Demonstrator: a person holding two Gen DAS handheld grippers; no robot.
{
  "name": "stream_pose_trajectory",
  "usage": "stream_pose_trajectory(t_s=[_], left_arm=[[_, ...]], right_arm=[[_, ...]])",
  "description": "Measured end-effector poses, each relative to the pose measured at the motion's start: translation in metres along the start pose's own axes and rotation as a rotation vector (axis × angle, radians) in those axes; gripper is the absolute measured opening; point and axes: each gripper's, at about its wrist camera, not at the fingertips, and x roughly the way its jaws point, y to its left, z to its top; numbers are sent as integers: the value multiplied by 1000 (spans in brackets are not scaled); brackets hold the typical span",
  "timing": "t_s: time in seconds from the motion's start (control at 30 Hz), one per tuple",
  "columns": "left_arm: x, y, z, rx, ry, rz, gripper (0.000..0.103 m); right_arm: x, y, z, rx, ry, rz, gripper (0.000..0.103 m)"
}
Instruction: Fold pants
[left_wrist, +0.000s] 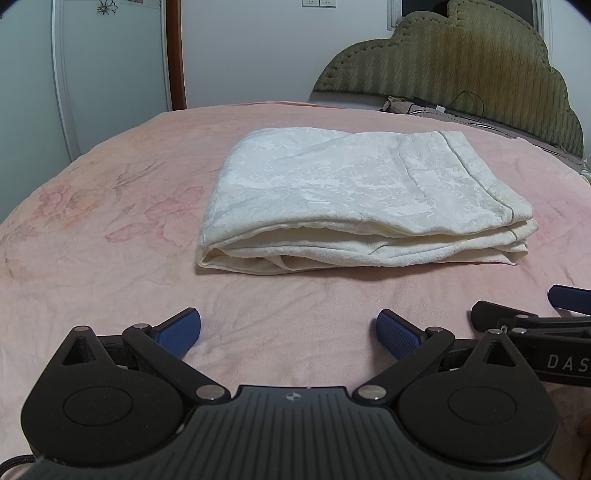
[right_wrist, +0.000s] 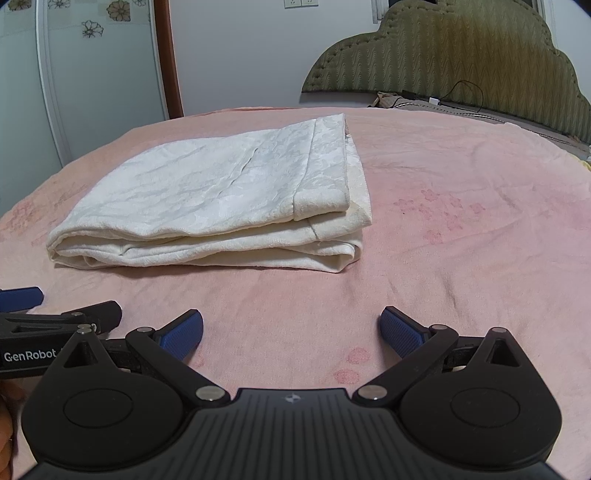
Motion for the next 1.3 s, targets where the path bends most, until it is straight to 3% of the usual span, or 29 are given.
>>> stream_pose_trajectory(t_s=[1.3], left_arm=[[-1, 0, -1, -3, 1, 6, 103]], right_arm=[[0, 2, 0, -10, 5, -7, 103]])
